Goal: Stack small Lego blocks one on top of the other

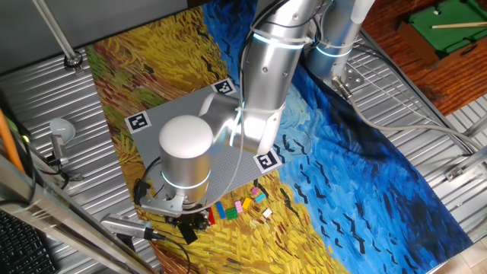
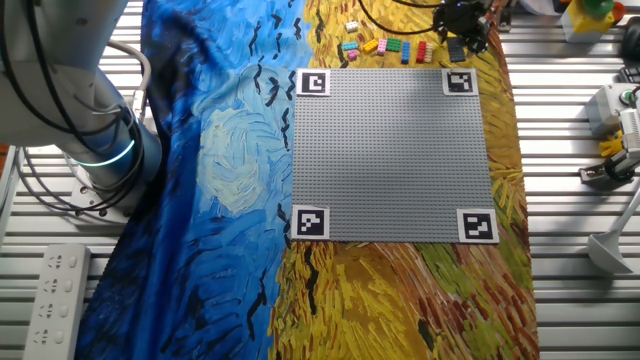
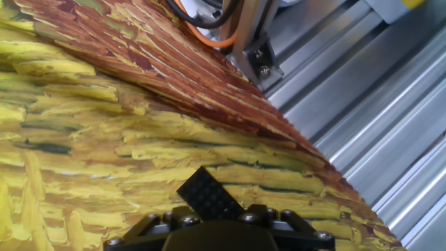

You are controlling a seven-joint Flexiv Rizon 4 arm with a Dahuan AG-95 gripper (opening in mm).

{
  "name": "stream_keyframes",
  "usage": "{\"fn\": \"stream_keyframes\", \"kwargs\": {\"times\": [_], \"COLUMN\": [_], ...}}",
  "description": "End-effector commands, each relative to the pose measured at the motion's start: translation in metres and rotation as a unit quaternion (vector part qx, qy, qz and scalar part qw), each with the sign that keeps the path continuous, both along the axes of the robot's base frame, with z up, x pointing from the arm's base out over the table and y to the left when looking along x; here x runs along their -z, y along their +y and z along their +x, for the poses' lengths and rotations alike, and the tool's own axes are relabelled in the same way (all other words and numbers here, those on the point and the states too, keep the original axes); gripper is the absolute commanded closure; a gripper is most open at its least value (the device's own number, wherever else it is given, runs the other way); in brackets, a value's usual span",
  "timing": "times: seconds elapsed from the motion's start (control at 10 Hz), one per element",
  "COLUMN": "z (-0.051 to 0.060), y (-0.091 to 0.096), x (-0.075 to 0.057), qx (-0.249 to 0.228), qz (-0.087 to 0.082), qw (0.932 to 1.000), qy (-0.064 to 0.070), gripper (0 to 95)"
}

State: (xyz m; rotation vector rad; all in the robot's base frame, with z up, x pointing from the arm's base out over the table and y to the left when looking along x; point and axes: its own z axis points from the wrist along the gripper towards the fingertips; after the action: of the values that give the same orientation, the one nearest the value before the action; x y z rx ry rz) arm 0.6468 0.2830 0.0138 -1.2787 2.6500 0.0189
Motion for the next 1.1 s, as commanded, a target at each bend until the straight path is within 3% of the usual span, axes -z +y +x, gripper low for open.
{"fn": "stream_keyframes", "kwargs": {"times": [0.1, 0.5, 1.1], "z": [-0.0006, -0.0087, -0.0094], "y": [0.0006, 0.0025, 0.0101], "x": [0.0008, 0.0053, 0.0081], "qx": [-0.001, 0.005, 0.012], "qz": [-0.001, 0.009, 0.023], "qw": [1.0000, 0.9999, 0.9997], "qy": [0.001, -0.001, 0.000], "gripper": [38.0, 38.0, 38.0]}}
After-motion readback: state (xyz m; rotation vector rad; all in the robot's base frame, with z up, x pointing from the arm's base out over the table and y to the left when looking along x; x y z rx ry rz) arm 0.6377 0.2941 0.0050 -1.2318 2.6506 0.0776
